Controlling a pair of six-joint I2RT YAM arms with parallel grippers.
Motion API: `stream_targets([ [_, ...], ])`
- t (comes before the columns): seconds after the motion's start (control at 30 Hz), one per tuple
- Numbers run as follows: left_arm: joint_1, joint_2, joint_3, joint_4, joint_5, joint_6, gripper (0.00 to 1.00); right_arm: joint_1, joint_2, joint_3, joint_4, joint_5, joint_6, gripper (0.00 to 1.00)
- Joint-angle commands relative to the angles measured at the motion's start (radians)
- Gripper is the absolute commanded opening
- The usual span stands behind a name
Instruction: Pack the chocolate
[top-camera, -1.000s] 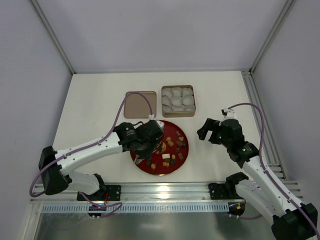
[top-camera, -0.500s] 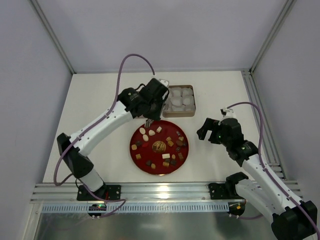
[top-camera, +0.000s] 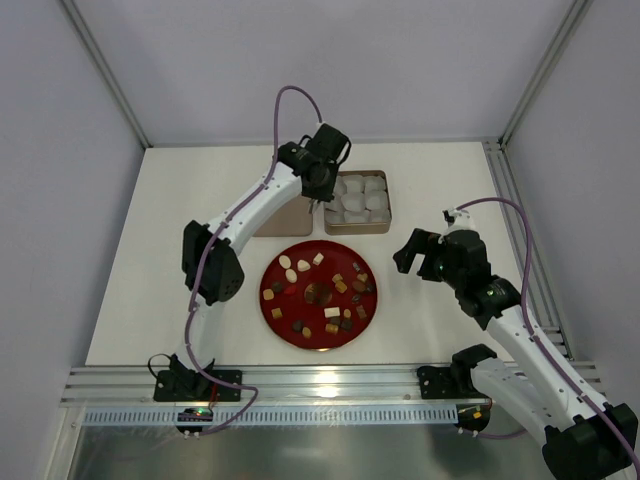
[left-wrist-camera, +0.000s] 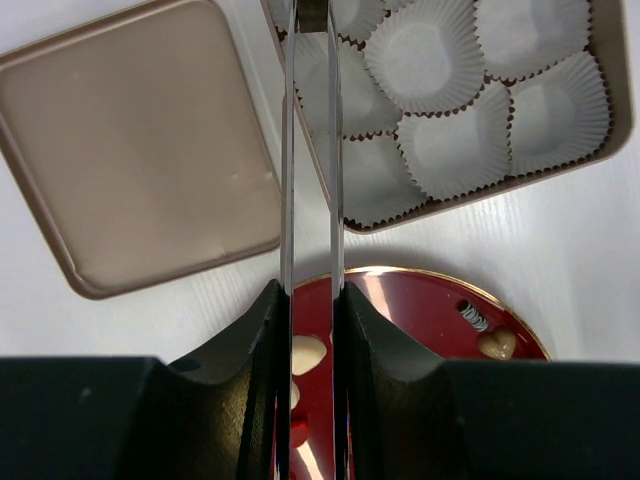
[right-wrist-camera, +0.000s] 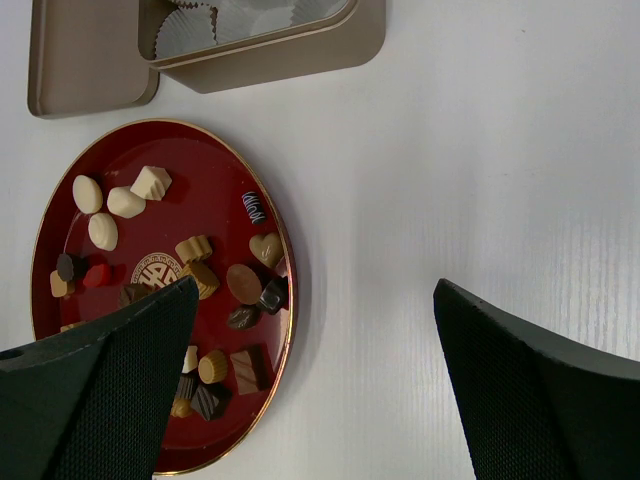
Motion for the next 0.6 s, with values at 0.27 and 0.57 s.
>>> stream_targets([
  [0.27,0.017,0.06,0.086,0.067,-0.011,0.043,0.17,0.001,-0.006,0.023,0.013,-0.037,-0.006,1.0],
  [0.57,0.028,0.086,0.081,0.08,-0.004,0.046,0.22,0.001,-0.003,0.026,0.015,-0.04,-0.001,1.0],
])
